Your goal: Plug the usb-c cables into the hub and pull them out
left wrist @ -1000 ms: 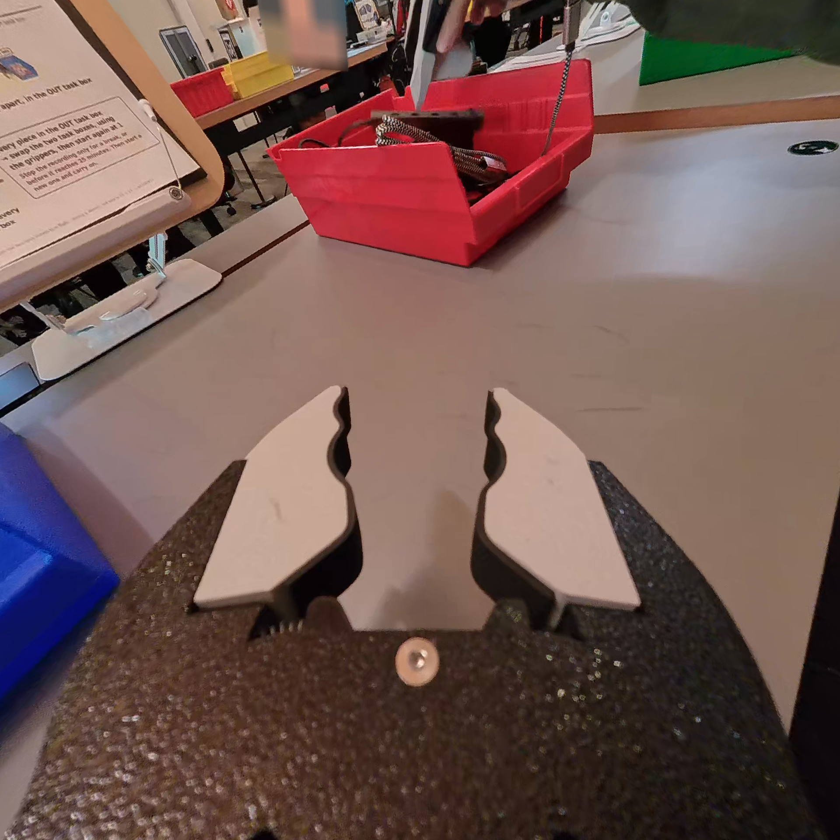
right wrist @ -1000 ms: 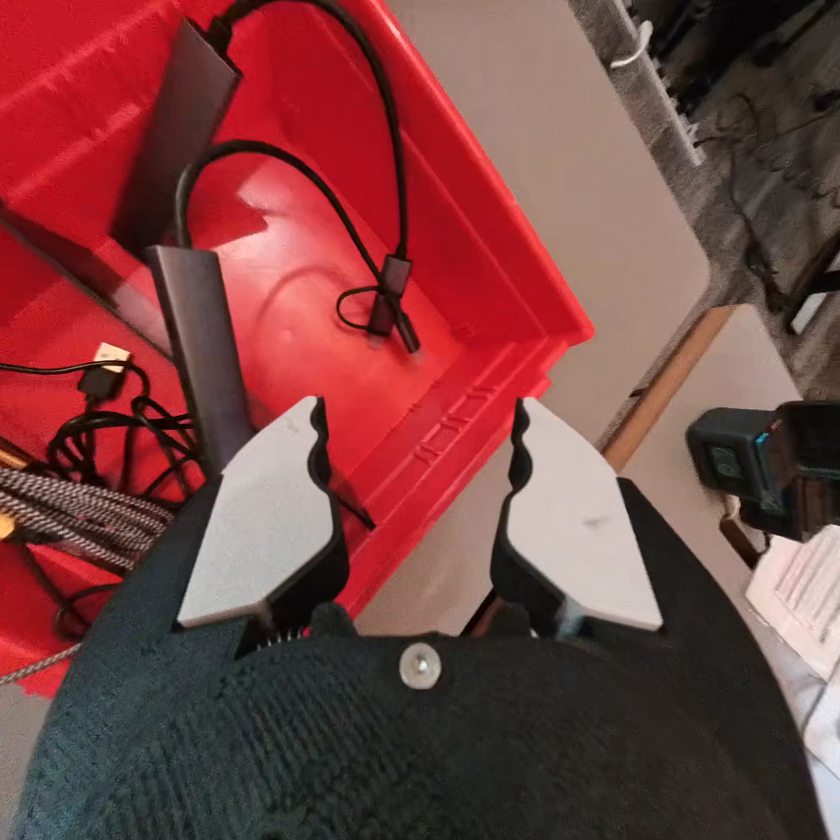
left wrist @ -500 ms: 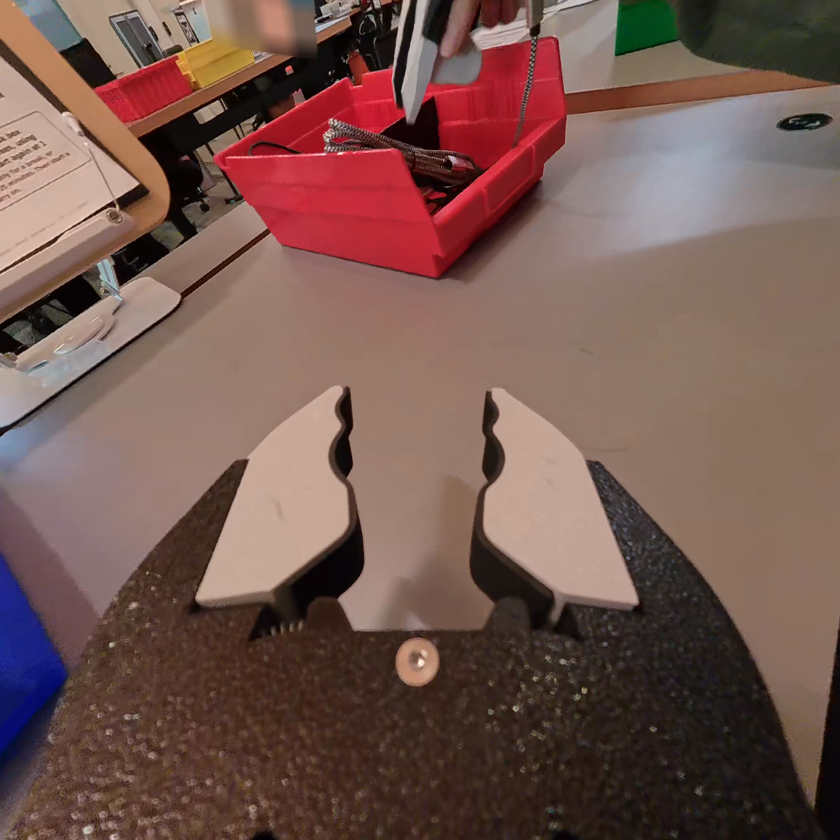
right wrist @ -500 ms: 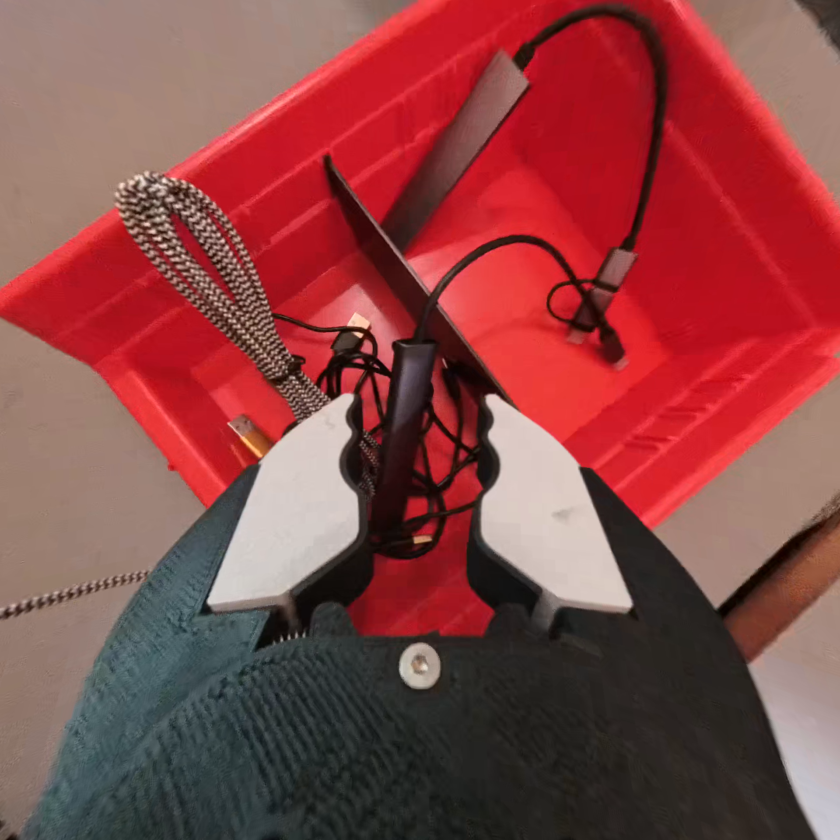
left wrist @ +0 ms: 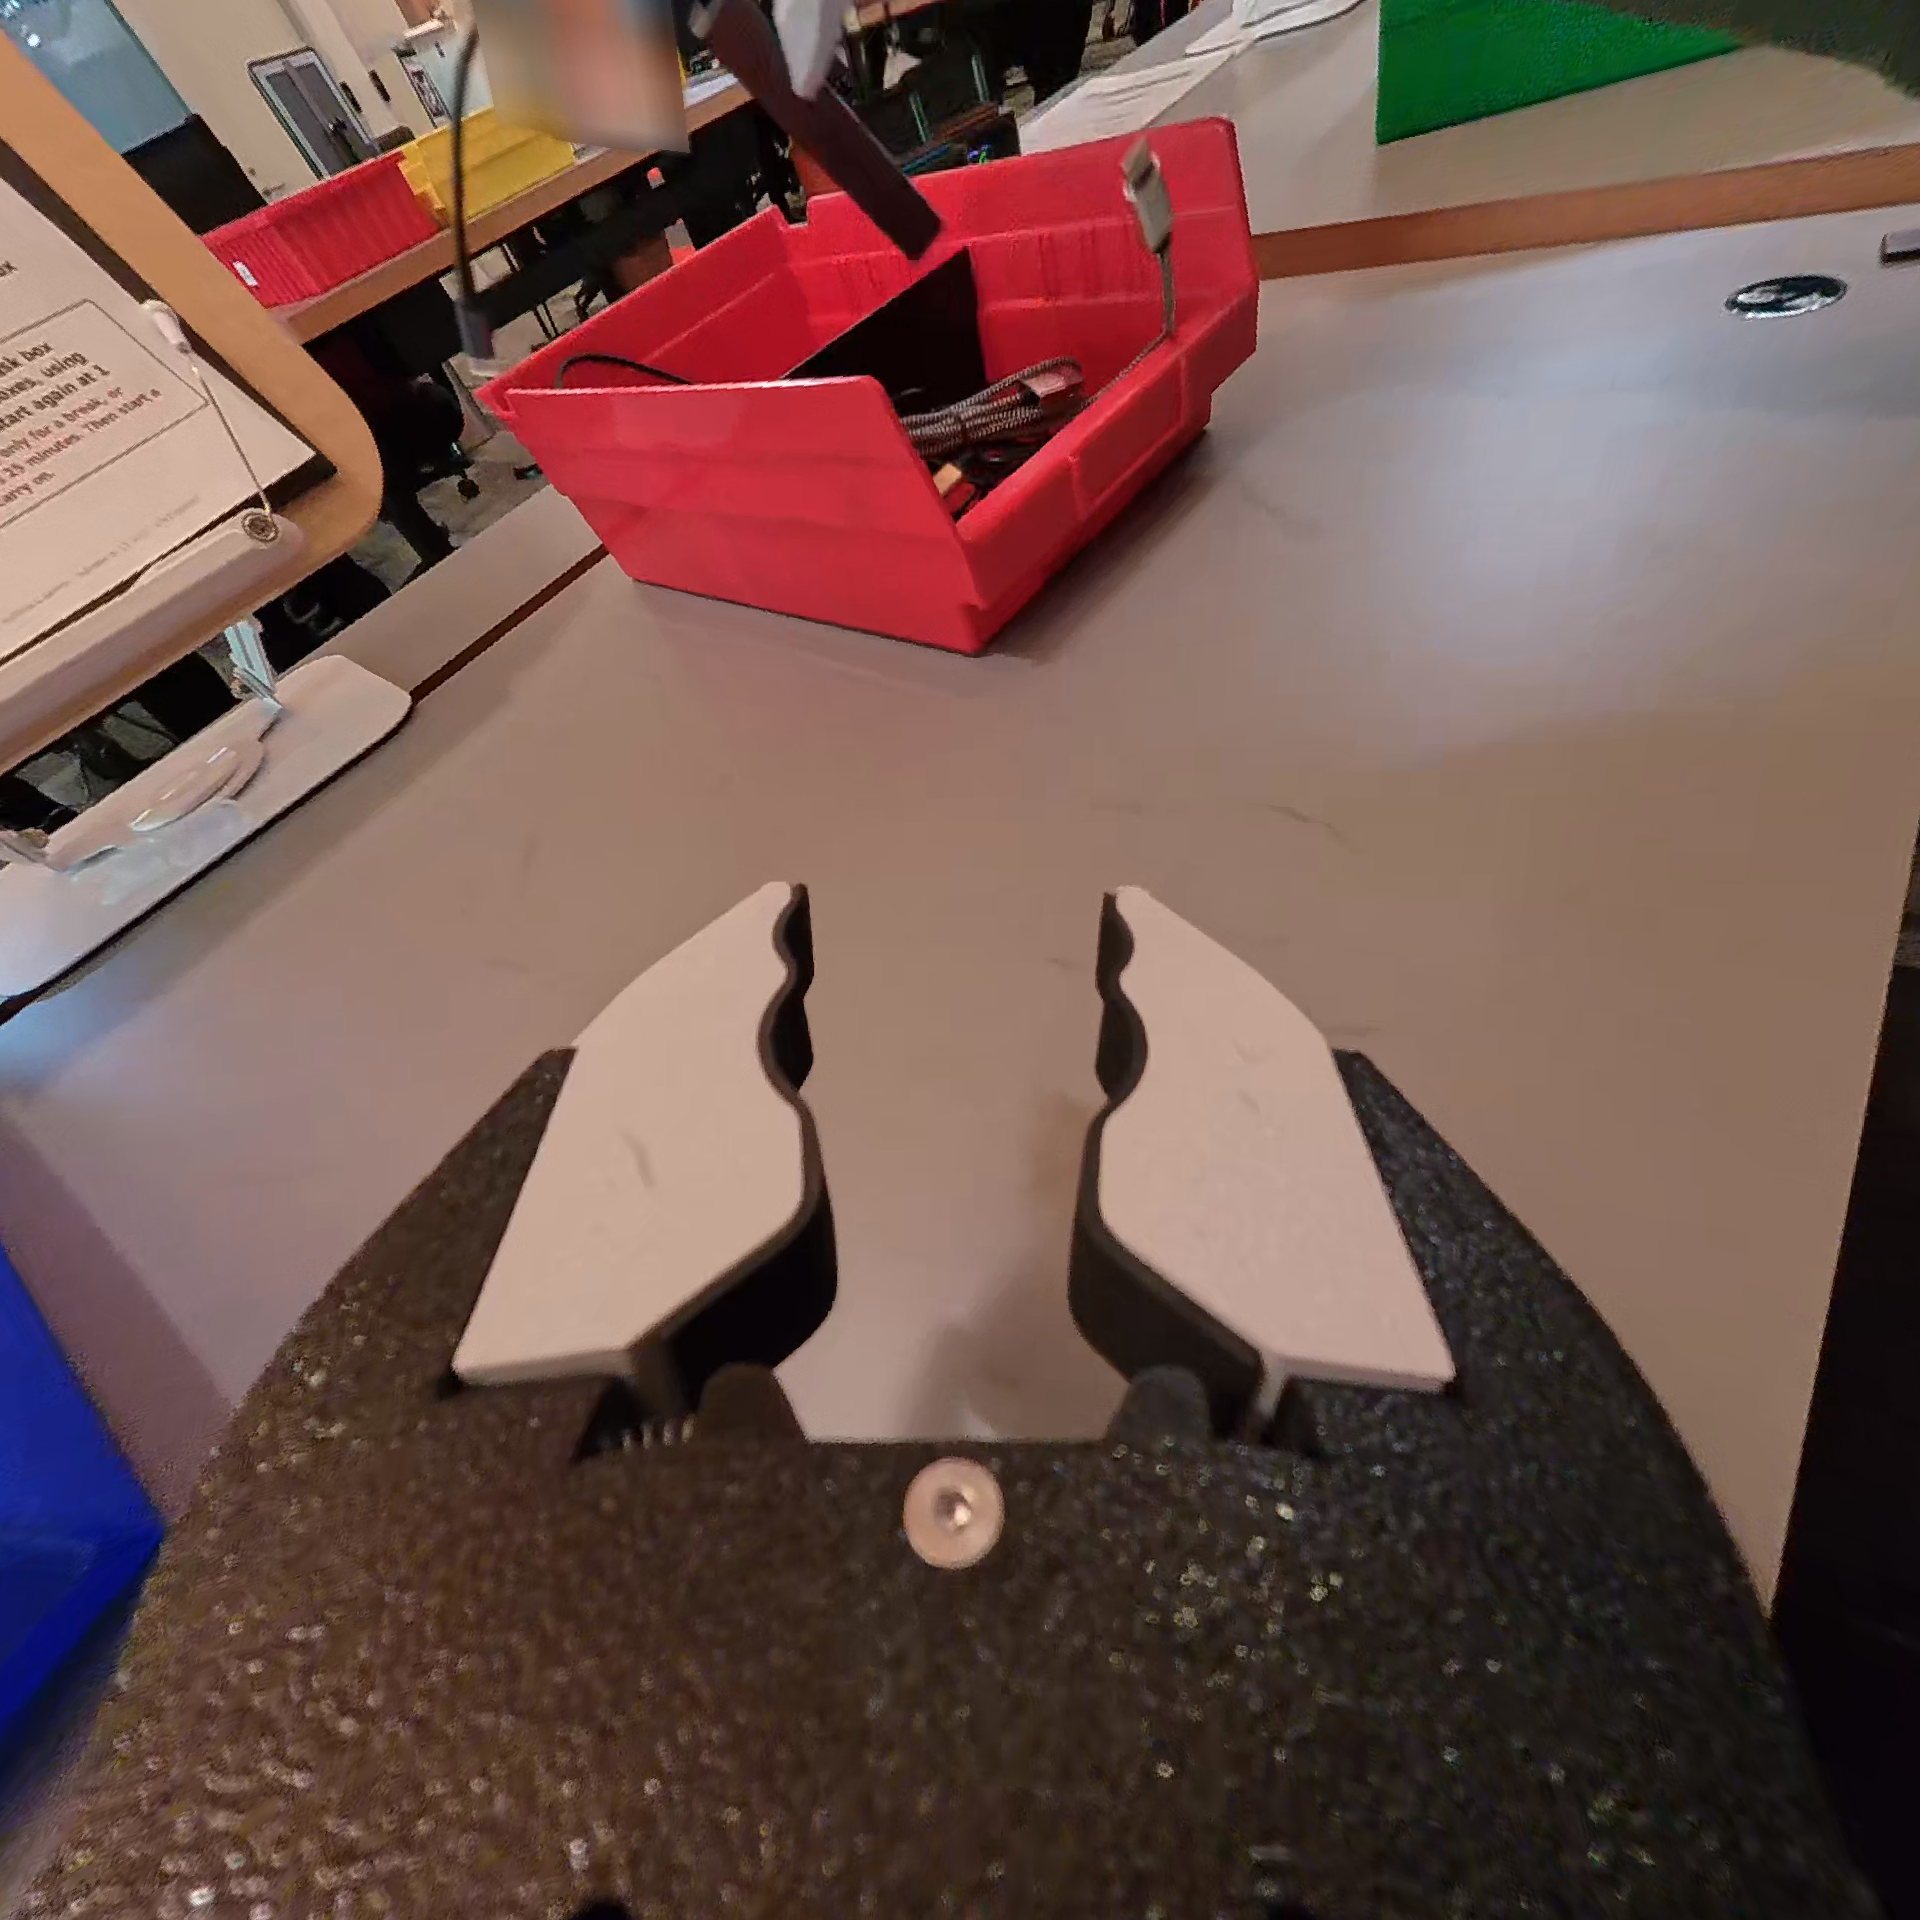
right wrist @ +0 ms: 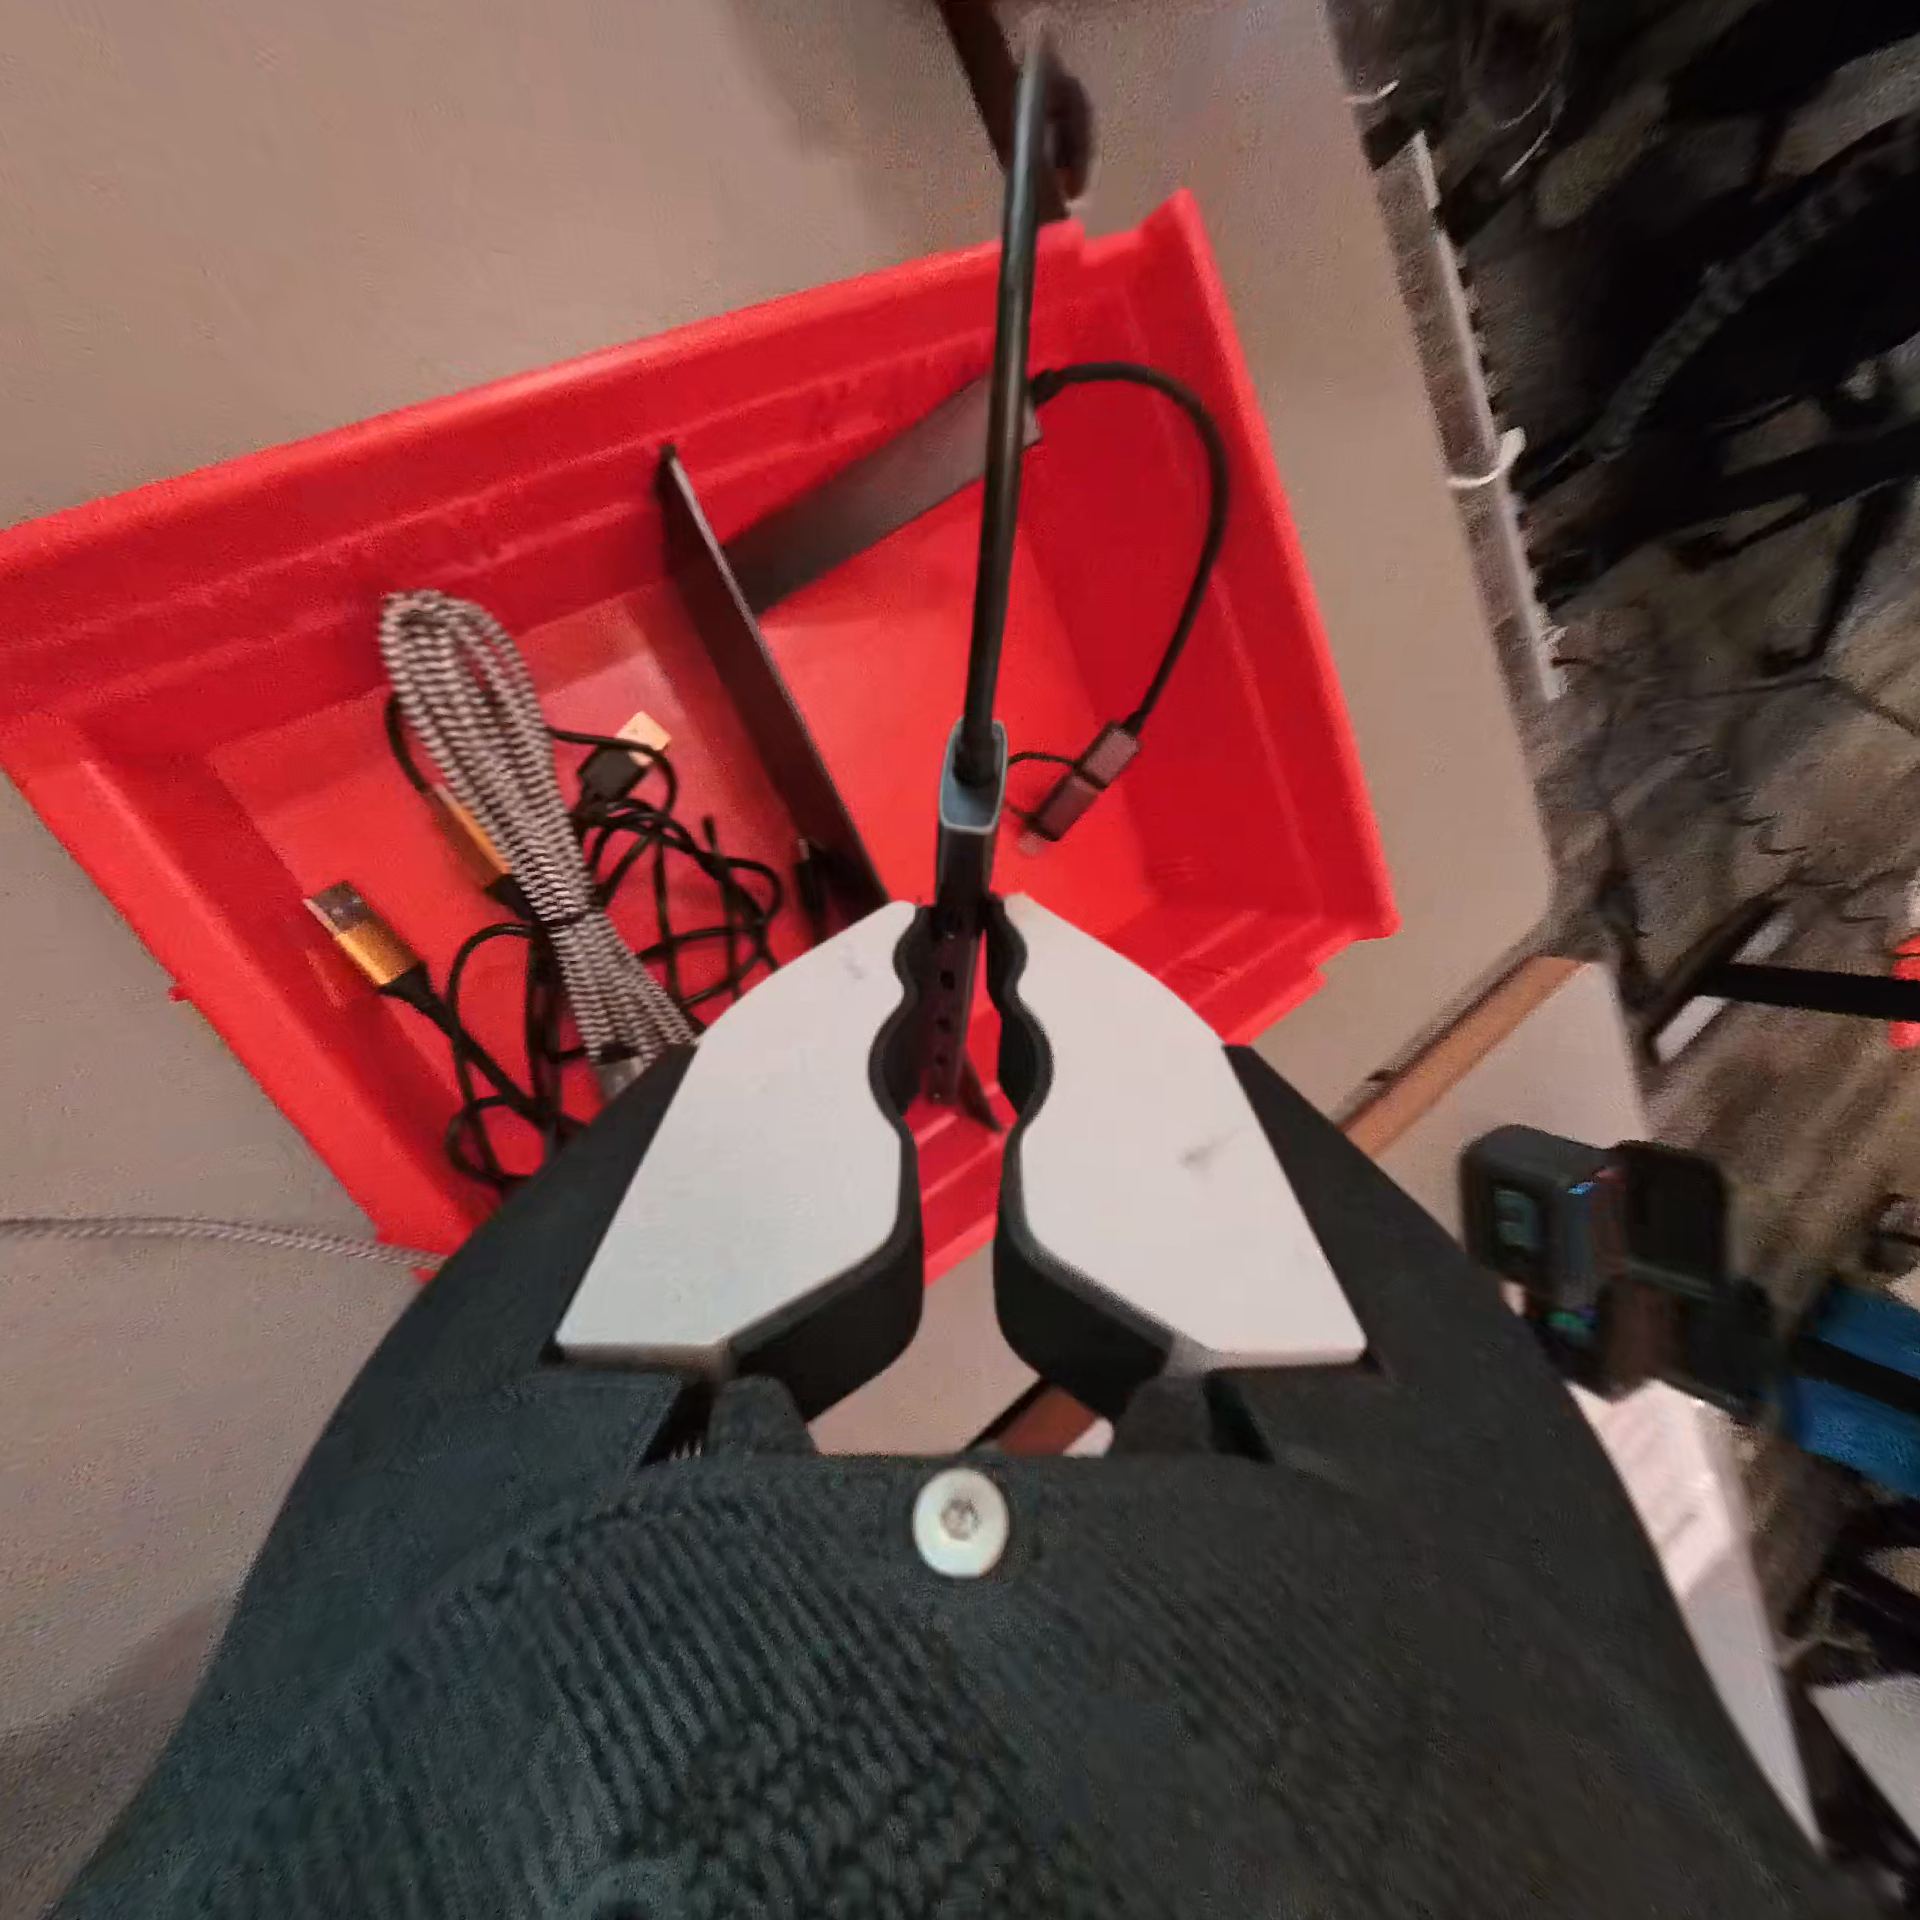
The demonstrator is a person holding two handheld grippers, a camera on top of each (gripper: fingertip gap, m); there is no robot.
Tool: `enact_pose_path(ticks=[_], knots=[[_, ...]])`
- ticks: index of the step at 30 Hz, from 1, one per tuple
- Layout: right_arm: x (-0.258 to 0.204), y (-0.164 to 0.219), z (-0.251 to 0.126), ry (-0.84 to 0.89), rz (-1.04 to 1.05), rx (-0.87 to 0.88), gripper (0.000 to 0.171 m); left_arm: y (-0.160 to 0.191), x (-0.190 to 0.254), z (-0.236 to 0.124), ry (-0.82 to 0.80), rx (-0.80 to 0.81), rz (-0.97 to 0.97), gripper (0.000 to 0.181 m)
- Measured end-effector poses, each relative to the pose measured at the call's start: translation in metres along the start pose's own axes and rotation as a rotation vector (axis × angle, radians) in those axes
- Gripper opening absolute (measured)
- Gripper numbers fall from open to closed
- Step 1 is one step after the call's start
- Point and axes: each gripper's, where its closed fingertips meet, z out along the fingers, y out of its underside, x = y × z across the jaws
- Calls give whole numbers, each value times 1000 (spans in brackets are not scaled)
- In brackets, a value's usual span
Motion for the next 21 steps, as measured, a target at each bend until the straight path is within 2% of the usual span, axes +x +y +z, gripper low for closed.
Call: enact_pose_path(ticks=[1,4,6,9,12,13,14,16,21], knots=[[11,-7,-3,48,-32,4,10,-1,1,1,3,4,-2,52],[39,-27,-1,162,-37,65,10,-2,4,2,13,5,8,52],[41,-31,10,142,20,119,10,0,5,2,14,-4,21,52],[36,-9,39,85,100,69,10,2,5,-2,12,-9,20,52],[17,25,63,27,39,-60,11,2,2,-6,7,4,8,52],[9,33,67,9,-5,-81,17,2,1,-7,7,8,2,52],[6,37,68,26,-30,-86,30,2,0,-7,7,9,-4,52],[10,41,61,83,-26,-67,40,2,-1,-7,5,15,-12,52],[17,36,16,189,184,134,45,5,1,-1,15,9,-31,52]])
